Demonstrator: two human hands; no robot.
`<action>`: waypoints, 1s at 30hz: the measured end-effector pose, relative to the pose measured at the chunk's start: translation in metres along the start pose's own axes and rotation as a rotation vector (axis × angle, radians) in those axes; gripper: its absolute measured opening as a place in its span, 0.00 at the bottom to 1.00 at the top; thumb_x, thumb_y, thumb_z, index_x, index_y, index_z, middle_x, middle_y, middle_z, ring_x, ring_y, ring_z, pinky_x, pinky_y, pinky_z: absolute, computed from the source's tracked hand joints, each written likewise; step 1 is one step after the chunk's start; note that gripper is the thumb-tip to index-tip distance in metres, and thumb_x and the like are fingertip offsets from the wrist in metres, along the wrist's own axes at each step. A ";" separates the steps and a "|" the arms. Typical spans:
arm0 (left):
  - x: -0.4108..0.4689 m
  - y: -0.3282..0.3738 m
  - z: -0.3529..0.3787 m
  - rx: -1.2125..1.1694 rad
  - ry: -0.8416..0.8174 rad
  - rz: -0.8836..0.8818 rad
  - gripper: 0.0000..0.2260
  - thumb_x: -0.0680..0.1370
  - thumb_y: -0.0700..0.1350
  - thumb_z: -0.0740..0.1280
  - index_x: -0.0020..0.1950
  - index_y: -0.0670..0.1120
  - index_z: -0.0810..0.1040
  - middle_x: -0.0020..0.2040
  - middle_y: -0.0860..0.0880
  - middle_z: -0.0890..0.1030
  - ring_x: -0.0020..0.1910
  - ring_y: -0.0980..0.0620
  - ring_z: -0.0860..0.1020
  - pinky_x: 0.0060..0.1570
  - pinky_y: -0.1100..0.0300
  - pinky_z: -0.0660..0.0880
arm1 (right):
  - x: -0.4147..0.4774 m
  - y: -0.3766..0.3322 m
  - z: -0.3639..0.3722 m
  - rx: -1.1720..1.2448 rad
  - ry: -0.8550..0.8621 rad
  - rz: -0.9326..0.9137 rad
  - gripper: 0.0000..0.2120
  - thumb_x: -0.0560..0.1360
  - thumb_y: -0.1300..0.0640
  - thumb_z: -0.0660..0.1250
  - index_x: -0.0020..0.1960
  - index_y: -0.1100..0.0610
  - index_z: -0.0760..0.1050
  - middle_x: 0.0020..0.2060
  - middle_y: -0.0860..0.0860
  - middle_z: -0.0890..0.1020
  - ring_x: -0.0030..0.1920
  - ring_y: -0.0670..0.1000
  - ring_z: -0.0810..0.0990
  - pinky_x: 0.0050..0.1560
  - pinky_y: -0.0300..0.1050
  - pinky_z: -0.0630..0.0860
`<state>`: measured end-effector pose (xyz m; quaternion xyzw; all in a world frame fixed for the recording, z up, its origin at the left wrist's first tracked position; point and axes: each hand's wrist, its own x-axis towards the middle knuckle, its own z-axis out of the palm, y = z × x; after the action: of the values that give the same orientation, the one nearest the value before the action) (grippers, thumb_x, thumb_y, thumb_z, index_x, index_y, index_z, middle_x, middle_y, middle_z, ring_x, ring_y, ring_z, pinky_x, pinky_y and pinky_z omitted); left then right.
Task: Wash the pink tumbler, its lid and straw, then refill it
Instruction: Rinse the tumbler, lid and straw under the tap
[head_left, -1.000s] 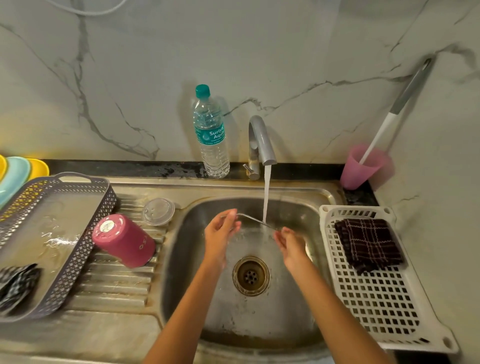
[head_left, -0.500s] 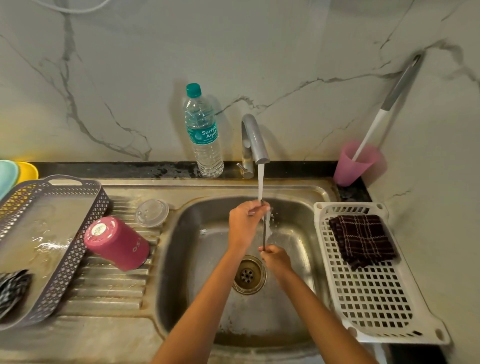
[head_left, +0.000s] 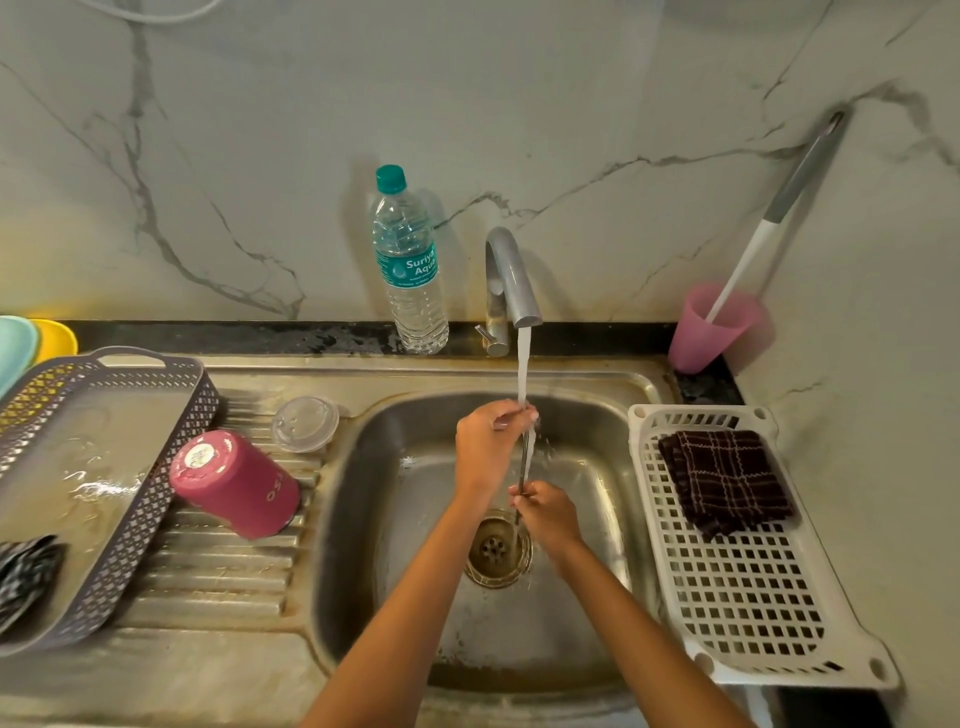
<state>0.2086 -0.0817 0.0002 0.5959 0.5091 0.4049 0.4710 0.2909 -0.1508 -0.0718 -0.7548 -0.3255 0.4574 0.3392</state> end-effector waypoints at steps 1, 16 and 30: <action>0.001 0.000 -0.001 -0.010 0.009 -0.012 0.06 0.75 0.42 0.74 0.45 0.54 0.84 0.42 0.53 0.86 0.44 0.55 0.84 0.51 0.55 0.81 | 0.000 -0.002 0.000 -0.008 0.030 -0.039 0.06 0.76 0.60 0.66 0.48 0.53 0.81 0.43 0.50 0.83 0.42 0.48 0.81 0.42 0.41 0.77; -0.019 -0.026 -0.076 -0.430 0.312 -0.269 0.09 0.80 0.46 0.68 0.54 0.41 0.81 0.47 0.44 0.85 0.47 0.49 0.84 0.53 0.57 0.80 | -0.023 -0.037 0.024 -0.218 0.150 -0.452 0.07 0.75 0.60 0.69 0.51 0.51 0.82 0.45 0.44 0.84 0.46 0.43 0.82 0.49 0.37 0.78; -0.039 -0.066 -0.123 -0.493 0.444 -0.438 0.14 0.85 0.45 0.57 0.51 0.38 0.78 0.45 0.40 0.81 0.43 0.46 0.81 0.46 0.60 0.79 | 0.051 -0.184 0.120 -0.748 0.052 -0.764 0.14 0.77 0.66 0.60 0.55 0.59 0.82 0.52 0.57 0.81 0.53 0.59 0.79 0.47 0.48 0.75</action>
<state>0.0696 -0.0998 -0.0360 0.2402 0.6012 0.5238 0.5536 0.1668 0.0189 0.0110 -0.6631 -0.7092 0.1354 0.1975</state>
